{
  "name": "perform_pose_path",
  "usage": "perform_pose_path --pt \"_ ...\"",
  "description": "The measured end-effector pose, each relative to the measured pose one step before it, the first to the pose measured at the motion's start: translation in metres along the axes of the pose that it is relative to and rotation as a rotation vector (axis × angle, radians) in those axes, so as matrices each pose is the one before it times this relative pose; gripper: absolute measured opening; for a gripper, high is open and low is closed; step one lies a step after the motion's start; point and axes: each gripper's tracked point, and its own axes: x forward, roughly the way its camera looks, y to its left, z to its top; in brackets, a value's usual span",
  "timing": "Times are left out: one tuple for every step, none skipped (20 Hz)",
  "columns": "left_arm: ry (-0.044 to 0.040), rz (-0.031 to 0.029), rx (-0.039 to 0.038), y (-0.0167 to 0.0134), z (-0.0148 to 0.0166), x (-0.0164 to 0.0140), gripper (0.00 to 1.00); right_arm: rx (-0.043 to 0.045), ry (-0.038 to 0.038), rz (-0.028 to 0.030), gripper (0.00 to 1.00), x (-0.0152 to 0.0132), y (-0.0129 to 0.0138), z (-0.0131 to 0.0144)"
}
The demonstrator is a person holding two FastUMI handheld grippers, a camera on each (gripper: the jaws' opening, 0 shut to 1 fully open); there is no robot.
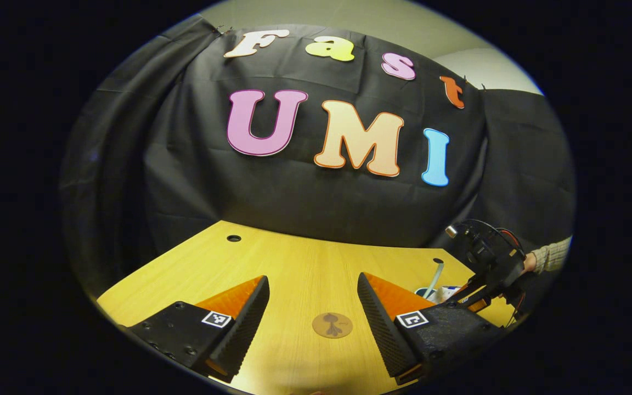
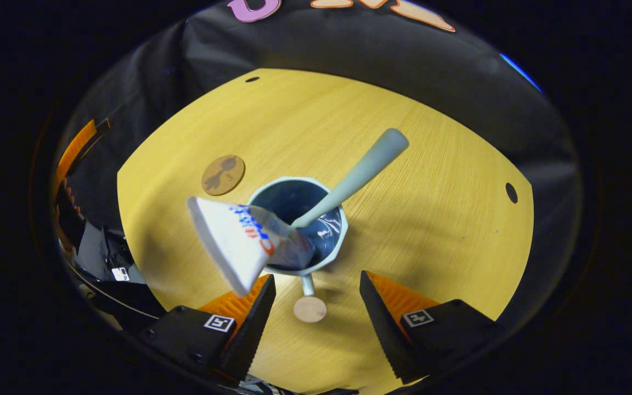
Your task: Put the toothbrush and toothpaste on the desktop into the cup, then pick up the cup and place it on the coaster on the desktop.
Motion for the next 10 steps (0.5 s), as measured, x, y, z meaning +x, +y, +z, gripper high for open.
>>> perform_pose_path --pt "0.00251 -0.00089 0.00447 0.00396 0.00099 0.00264 0.93 -0.00598 0.02373 0.00433 0.86 0.00247 0.00106 0.00035" --pt "0.00134 0.00091 0.00103 0.00391 0.00090 0.00171 0.93 -0.01182 0.01845 -0.00047 0.88 0.00118 0.00073 0.00017" --pt "0.00420 -0.00049 -0.00594 0.00291 0.00113 0.00217 0.93 -0.00810 0.01958 0.00183 0.87 0.00212 0.00177 -0.00090" --pt "0.00327 -0.00301 -0.00641 0.00201 0.00011 0.00103 0.93 -0.00405 0.01808 0.00561 0.83 0.00139 0.00217 -0.00088" --pt "-0.00091 -0.00244 -0.00381 0.00114 0.00180 0.00064 0.93 -0.00395 0.01600 0.00336 0.78 0.00244 0.00264 -0.00003" --pt "-0.00098 -0.00211 -0.00310 0.00208 0.00106 0.00095 0.93 -0.00234 0.01451 0.00421 0.74 0.00161 0.00298 -0.00002" --pt "0.00198 -0.00190 -0.00054 0.00167 -0.00056 0.00068 0.93 -0.00265 0.01685 0.00576 0.70 0.00248 0.00358 -0.00150" --pt "0.00515 -0.00160 0.00200 0.00099 -0.00119 0.00078 0.93 -0.01297 0.02296 -0.01146 0.66 0.00183 -0.00004 -0.00240" --pt "0.00487 -0.00114 0.00278 0.00166 -0.00107 0.00116 0.93 -0.01786 0.01333 -0.01517 0.55 0.00386 -0.00302 -0.00190" --pt "0.00587 0.00189 0.00033 0.00243 -0.00051 0.00046 0.91 -0.00192 0.01774 -0.00812 0.48 0.00075 0.00015 -0.00104"
